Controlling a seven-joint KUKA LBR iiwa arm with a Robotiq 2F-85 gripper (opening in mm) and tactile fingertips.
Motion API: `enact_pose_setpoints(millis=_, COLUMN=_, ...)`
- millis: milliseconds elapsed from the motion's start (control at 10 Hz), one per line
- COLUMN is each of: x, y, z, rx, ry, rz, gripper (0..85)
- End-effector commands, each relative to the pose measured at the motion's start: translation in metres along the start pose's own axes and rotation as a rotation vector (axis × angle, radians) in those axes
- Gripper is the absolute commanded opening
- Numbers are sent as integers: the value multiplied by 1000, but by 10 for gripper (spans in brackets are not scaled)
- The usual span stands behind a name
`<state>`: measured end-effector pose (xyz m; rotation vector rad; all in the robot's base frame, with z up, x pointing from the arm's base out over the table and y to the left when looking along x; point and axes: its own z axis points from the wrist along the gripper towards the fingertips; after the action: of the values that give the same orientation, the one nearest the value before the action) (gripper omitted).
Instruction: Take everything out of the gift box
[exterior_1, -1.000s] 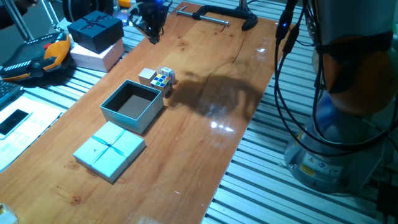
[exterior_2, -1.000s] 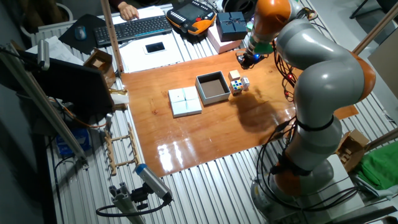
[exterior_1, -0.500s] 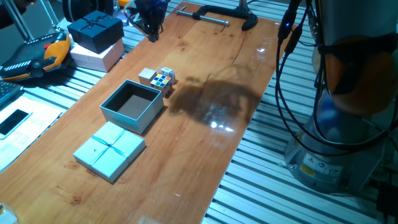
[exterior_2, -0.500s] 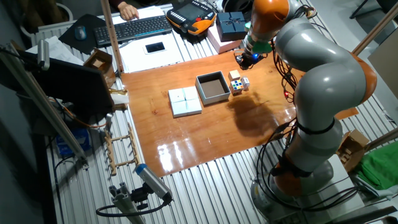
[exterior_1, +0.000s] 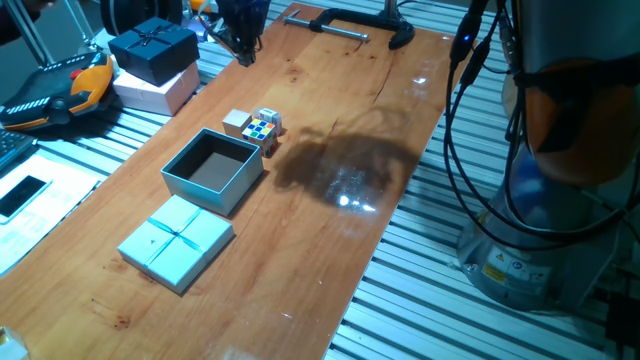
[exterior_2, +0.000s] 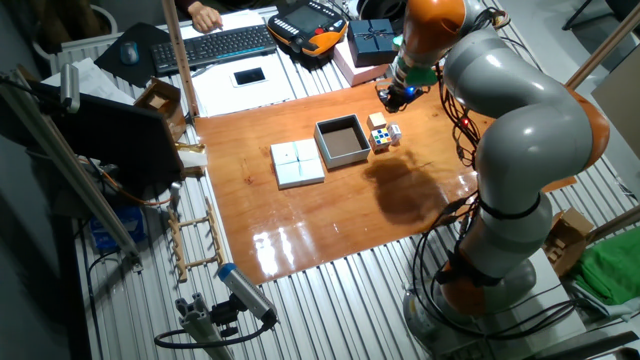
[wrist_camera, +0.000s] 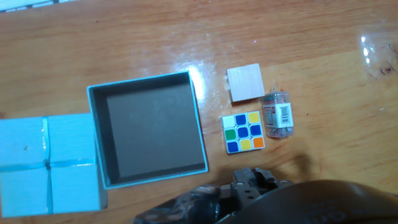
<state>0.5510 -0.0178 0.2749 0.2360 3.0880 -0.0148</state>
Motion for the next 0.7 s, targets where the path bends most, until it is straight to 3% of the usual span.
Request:
enact_pose_setpoints(millis=0, x=1, y=2, z=-1, rx=3, ry=1, rz=3, gripper=10)
enact_pose_setpoints(millis=600, x=5, y=9, z=-6, rx=38, ry=-13, rz=-26, gripper=10)
